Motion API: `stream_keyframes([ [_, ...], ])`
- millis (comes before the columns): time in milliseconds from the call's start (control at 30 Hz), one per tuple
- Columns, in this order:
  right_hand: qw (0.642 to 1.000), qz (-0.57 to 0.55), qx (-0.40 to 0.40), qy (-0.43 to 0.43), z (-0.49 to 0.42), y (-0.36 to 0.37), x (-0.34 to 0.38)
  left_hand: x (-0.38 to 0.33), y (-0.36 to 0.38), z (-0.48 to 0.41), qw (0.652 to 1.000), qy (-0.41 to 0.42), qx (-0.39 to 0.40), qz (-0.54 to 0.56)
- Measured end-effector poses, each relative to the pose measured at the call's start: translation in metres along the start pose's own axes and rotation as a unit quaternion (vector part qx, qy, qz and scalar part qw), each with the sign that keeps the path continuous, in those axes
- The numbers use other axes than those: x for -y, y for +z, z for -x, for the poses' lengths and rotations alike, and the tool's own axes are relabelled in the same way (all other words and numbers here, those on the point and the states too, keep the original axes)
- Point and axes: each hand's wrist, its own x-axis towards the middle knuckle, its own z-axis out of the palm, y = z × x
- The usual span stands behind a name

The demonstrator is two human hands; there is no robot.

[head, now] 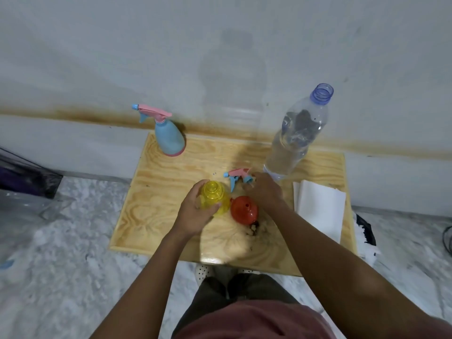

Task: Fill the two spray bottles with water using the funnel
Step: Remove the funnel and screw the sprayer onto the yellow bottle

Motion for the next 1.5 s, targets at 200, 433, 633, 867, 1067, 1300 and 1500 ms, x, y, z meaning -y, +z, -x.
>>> stream_keyframes([
  [200,0.999,0.042,0.030,-0.005,-0.017,0.006,0.000,0.000,0.010,0.003,0.999,-0.025,-0.023,0.021],
  [433,0.998,-0.065,-0.023,-0.007,-0.005,-0.009,0.003,-0.002,0.020,0.002,0.998,-0.037,-0.059,0.009],
  [633,0.973,-0.159,-0.135,-0.097,0.020,-0.048,0.023,-0.004,0.017,-0.001,0.997,-0.024,-0.062,0.028],
  [867,0.976,-0.150,-0.129,-0.096,0.012,-0.036,0.012,-0.011,0.013,-0.012,0.999,-0.017,-0.036,0.023],
  [1067,0.985,-0.138,-0.088,-0.055,0.001,-0.023,0.010,-0.011,0.009,-0.011,1.000,-0.015,-0.022,0.008],
  [1300,0.994,-0.074,-0.047,-0.062,-0.003,-0.016,0.018,-0.006,0.006,-0.009,1.000,-0.023,-0.016,0.010],
  [1500,0.998,0.024,0.004,-0.055,-0.029,-0.013,0.033,-0.002,0.005,-0.010,0.999,-0.026,-0.018,0.025],
])
